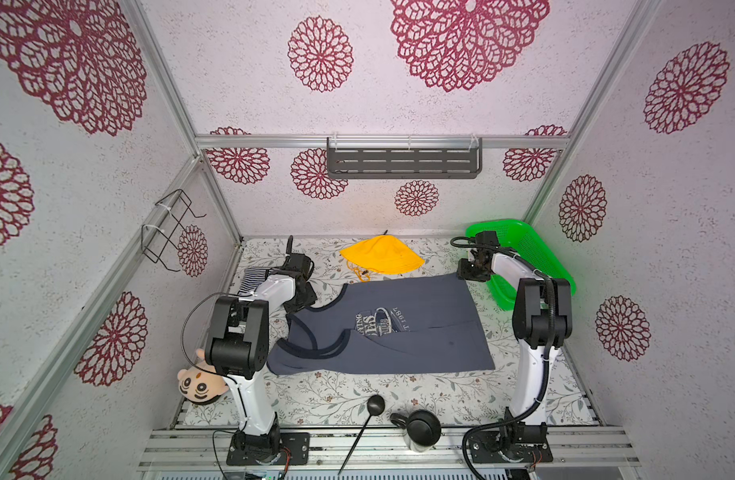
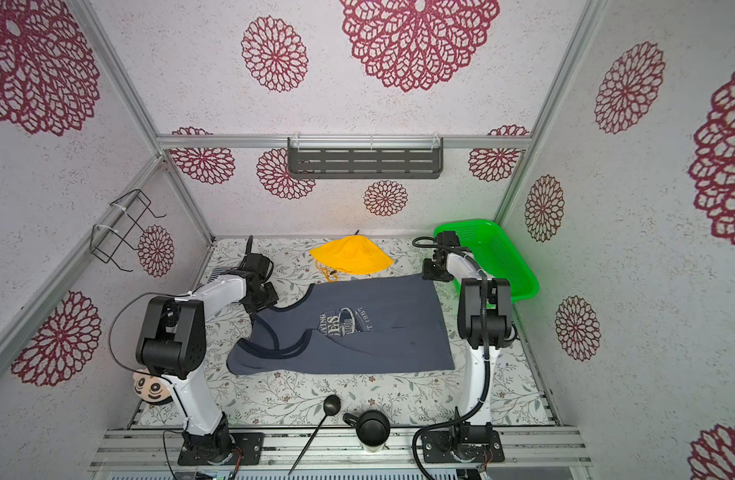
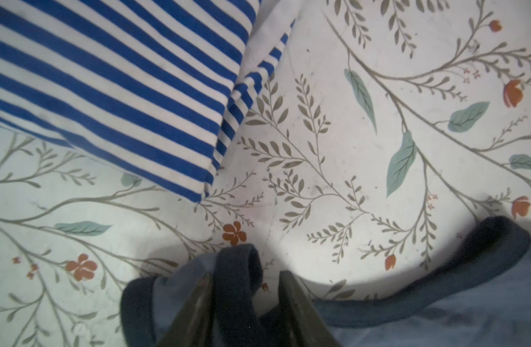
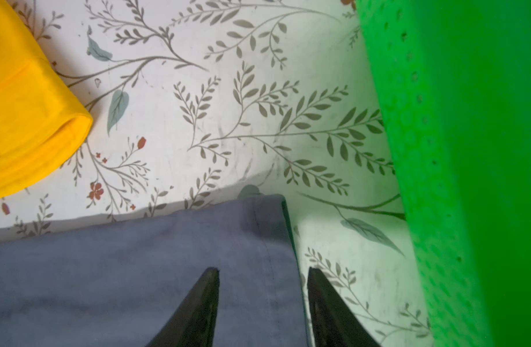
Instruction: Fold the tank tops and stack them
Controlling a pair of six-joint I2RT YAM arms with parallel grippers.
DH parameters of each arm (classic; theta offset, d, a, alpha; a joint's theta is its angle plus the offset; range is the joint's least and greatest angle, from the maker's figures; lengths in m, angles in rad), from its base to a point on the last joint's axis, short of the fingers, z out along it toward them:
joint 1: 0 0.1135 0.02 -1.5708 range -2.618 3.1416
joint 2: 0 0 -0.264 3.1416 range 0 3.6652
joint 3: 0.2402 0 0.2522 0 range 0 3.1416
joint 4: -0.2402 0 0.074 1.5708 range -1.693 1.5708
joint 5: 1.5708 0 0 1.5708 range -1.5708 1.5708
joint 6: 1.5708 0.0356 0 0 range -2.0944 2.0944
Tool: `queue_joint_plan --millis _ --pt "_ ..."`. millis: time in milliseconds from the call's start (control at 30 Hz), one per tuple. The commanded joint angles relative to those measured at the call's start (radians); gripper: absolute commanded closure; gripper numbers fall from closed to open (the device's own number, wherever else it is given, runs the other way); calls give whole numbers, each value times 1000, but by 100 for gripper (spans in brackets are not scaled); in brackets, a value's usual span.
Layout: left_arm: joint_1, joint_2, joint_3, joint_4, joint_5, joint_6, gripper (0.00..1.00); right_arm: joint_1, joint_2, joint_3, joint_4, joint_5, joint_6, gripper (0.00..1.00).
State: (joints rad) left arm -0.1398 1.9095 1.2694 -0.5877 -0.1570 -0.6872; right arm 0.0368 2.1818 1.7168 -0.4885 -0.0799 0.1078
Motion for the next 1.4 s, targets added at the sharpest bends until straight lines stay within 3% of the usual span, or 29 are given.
queue_joint_plan --millis 0,133,233,300,367,400,767,800,833,900,967,1000,1167,1367 --pt "-6 11 5 18 6 -1 75 12 26 53 28 22 23 50" --pt "-6 13 8 12 -2 -5 93 27 80 97 11 29 24 52" --pt "-6 7 7 6 -12 -4 100 29 104 106 5 35 22 59" --pt "-6 -1 8 -3 -21 0 100 29 104 105 7 35 15 69" --pt "-6 -14 9 -11 -29 6 100 28 90 99 14 34 1 94" --pt "-6 -23 8 -15 -31 10 100 29 75 93 23 31 -10 100" --pt "-4 -148 -35 -38 -56 48 100 18 -168 -90 142 -94 -145 100" --pt "-3 -150 -36 -45 -59 55 98 16 -185 -105 147 -100 -150 100" --pt "-1 -147 -31 -53 -62 60 87 14 -192 -107 140 -103 -152 100" --pt "2 -129 -7 -69 -76 77 45 11 -190 -99 109 -110 -163 100" --pt "-2 -107 57 -91 -76 80 30 12 -181 -100 99 -112 -166 100" --pt "-8 -94 88 -93 -70 76 27 12 -175 -98 94 -115 -168 100" --pt "-81 40 324 -76 28 48 27 12 -153 -100 97 -122 -161 100" --pt "-176 325 610 -166 50 57 42 11 -141 -93 99 -133 -145 100"
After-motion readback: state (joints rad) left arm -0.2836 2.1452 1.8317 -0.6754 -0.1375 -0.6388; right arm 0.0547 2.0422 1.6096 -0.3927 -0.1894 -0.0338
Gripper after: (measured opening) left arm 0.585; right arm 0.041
